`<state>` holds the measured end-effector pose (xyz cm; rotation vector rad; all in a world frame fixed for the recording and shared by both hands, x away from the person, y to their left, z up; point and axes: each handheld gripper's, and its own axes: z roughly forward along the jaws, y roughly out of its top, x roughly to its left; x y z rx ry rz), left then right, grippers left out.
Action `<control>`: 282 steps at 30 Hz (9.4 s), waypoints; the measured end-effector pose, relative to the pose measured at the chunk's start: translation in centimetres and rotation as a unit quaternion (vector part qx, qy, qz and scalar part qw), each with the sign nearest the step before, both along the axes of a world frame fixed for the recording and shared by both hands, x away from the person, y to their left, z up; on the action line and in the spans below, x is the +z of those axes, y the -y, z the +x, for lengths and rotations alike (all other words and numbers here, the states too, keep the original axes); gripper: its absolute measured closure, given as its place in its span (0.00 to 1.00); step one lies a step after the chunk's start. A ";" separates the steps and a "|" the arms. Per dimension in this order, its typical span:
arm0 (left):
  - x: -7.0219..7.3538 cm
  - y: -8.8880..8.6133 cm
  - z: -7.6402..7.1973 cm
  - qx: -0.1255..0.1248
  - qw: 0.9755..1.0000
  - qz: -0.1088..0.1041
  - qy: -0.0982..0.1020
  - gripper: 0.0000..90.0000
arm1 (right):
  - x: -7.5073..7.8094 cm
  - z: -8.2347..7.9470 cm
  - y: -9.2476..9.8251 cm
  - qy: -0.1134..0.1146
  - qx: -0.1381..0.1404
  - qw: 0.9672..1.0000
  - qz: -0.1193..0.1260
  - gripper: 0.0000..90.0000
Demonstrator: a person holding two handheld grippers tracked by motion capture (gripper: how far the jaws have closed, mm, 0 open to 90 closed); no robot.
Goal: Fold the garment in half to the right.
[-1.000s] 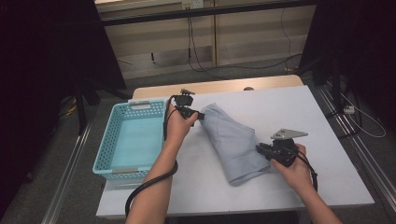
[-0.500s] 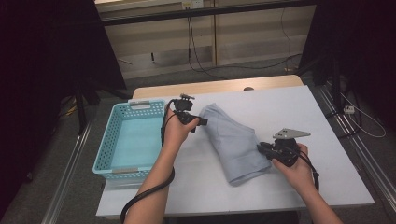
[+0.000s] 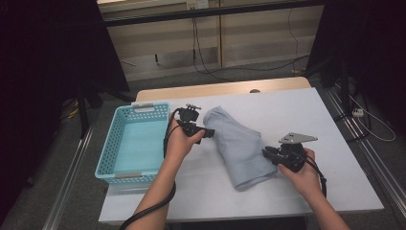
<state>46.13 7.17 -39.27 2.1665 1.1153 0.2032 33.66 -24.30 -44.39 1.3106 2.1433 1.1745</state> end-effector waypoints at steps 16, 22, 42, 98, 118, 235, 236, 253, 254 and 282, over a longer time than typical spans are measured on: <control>-1.0 0.0 -2.8 -0.007 1.000 -0.025 0.002 0.18 | -0.5 0.5 -0.1 -0.001 -0.005 1.000 -0.019 0.87; -0.8 0.0 -3.2 -0.012 0.999 -0.032 -0.001 0.17 | -0.4 0.1 0.5 -0.004 -0.012 1.000 0.008 0.69; -1.0 0.5 -4.8 -0.027 0.999 -0.040 -0.009 0.15 | 0.8 -2.3 2.3 0.025 -0.014 0.999 0.045 0.17; -3.5 3.3 -6.2 -0.045 0.997 -0.055 -0.031 0.05 | 0.1 -4.4 2.9 0.047 -0.003 0.999 -0.004 0.12; -3.7 4.0 -6.3 -0.034 0.996 -0.070 -0.047 0.07 | 0.4 -4.5 2.8 0.056 -0.008 0.998 -0.007 0.12; -4.6 -1.6 -4.5 0.066 0.980 -0.130 -0.133 0.41 | 0.2 -4.8 2.1 0.061 0.003 0.998 -0.021 0.12; -4.7 -1.6 -4.5 0.066 0.980 -0.130 -0.136 0.40 | 0.2 -4.8 2.1 0.061 0.003 0.998 -0.020 0.12; -5.3 -0.8 -4.2 0.056 0.980 -0.134 -0.139 0.40 | 0.1 -4.8 2.1 0.060 0.004 0.998 -0.024 0.12; -5.3 -0.7 -4.2 0.058 0.980 -0.134 -0.138 0.40 | 0.1 -4.8 2.1 0.060 0.004 0.998 -0.023 0.12; -5.4 0.8 -3.9 0.052 0.978 -0.136 -0.150 0.50 | 0.0 -5.3 2.5 0.059 0.000 0.998 -0.027 0.12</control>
